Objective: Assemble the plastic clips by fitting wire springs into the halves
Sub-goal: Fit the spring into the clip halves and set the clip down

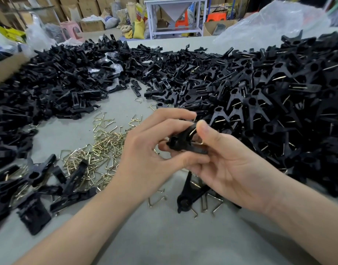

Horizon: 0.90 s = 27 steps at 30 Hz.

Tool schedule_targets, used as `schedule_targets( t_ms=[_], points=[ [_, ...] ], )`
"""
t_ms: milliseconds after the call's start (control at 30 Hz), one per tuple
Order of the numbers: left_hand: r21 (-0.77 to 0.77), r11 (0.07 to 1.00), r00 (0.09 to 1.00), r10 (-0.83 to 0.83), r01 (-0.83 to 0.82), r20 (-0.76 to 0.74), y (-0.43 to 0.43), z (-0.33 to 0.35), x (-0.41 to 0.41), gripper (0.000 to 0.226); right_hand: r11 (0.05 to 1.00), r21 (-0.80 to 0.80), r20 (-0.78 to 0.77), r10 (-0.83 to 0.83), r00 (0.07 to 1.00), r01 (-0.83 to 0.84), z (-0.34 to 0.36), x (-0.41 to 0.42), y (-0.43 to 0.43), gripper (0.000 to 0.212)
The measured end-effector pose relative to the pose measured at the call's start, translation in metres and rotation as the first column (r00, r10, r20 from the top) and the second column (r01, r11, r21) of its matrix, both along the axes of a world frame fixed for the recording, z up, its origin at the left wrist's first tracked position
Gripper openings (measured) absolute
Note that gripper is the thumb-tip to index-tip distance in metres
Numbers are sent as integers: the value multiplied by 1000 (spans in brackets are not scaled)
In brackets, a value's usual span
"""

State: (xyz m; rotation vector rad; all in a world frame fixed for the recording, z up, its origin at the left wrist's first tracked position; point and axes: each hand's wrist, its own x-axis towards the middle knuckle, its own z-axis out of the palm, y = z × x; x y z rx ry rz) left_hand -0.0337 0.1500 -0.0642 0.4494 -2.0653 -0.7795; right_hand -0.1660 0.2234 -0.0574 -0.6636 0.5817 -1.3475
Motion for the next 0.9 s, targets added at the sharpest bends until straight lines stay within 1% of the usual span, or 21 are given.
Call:
schedule_targets(
  t_ms=[67, 133, 267, 433, 567, 633, 767, 900],
  points=[
    [16, 1000, 1000, -3, 3, -6, 1, -1, -1, 34, 999, 10, 26, 34, 999, -35, 0, 1, 0, 39],
    [24, 1000, 1000, -6, 6, -6, 0, -2, 0, 33, 999, 15, 30, 47, 998, -47, 0, 0, -1, 42],
    [39, 999, 1000, -17, 17, -4, -6, -1, 2, 31, 999, 48, 55, -9, 998, 6, 3, -8, -1, 52],
    [-17, 1000, 1000, 25, -25, 6, -6, -4, 1, 29, 994, 52, -1, -92, 996, 92, 2, -4, -3, 46],
    [-33, 998, 999, 52, -51, 12, -5, -8, -1, 28, 982, 73, -42, -173, 984, 176, 0, 0, -4, 40],
    [-30, 999, 999, 40, -40, 1, -6, -9, -1, 27, 980, 62, -59, -184, 981, 188, -1, 0, -4, 40],
    [-2, 1000, 1000, 16, -16, -27, -7, -8, 1, 27, 983, 6, -83, -181, 980, 182, -2, 1, -2, 34],
    [-15, 1000, 999, 6, -6, -38, -6, -6, 2, 29, 984, -23, -125, -180, 976, 178, 0, 2, 0, 36]
  ],
)
